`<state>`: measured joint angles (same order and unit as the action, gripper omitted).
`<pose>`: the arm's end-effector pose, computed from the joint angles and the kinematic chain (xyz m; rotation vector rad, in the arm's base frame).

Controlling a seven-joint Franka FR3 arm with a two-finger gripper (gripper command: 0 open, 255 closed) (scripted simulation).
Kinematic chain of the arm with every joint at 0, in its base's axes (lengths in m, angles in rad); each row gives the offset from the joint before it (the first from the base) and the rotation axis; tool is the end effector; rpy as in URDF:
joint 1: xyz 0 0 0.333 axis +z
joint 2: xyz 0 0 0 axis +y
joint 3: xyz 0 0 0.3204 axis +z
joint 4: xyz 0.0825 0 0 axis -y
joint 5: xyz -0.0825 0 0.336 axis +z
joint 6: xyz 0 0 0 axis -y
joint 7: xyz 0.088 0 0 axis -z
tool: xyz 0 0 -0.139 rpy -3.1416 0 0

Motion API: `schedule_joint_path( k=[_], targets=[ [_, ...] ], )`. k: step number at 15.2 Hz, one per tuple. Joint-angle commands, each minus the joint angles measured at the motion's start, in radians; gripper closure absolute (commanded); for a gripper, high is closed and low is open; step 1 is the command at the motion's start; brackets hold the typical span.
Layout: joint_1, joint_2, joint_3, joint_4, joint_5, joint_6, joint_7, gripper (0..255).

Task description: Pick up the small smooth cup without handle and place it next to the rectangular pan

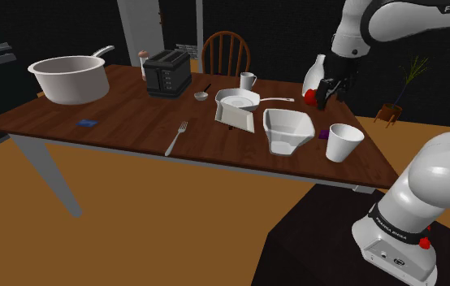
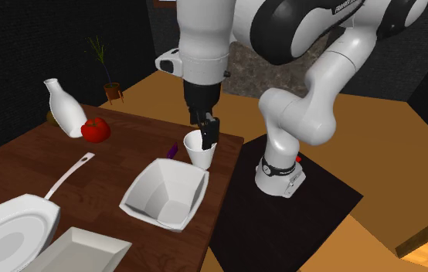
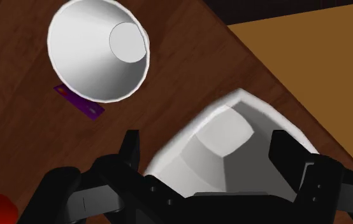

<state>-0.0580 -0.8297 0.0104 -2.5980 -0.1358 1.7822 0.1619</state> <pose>0.2540 -0.0277 0.4885 2.9889 -0.2776 0.0324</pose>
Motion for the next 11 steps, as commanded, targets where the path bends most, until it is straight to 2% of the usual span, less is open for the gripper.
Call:
schedule_joint_path(
  k=[1, 9, 11],
  targets=[
    [-0.016, -0.02, -0.007, -0.069, -0.025, 0.047, 0.004, 0],
    [-0.109, -0.077, -0.045, -0.332, -0.146, 0.25, 0.022, 0],
    [-0.113, -0.07, -0.048, -0.343, -0.151, 0.268, 0.023, 0]
  ],
)
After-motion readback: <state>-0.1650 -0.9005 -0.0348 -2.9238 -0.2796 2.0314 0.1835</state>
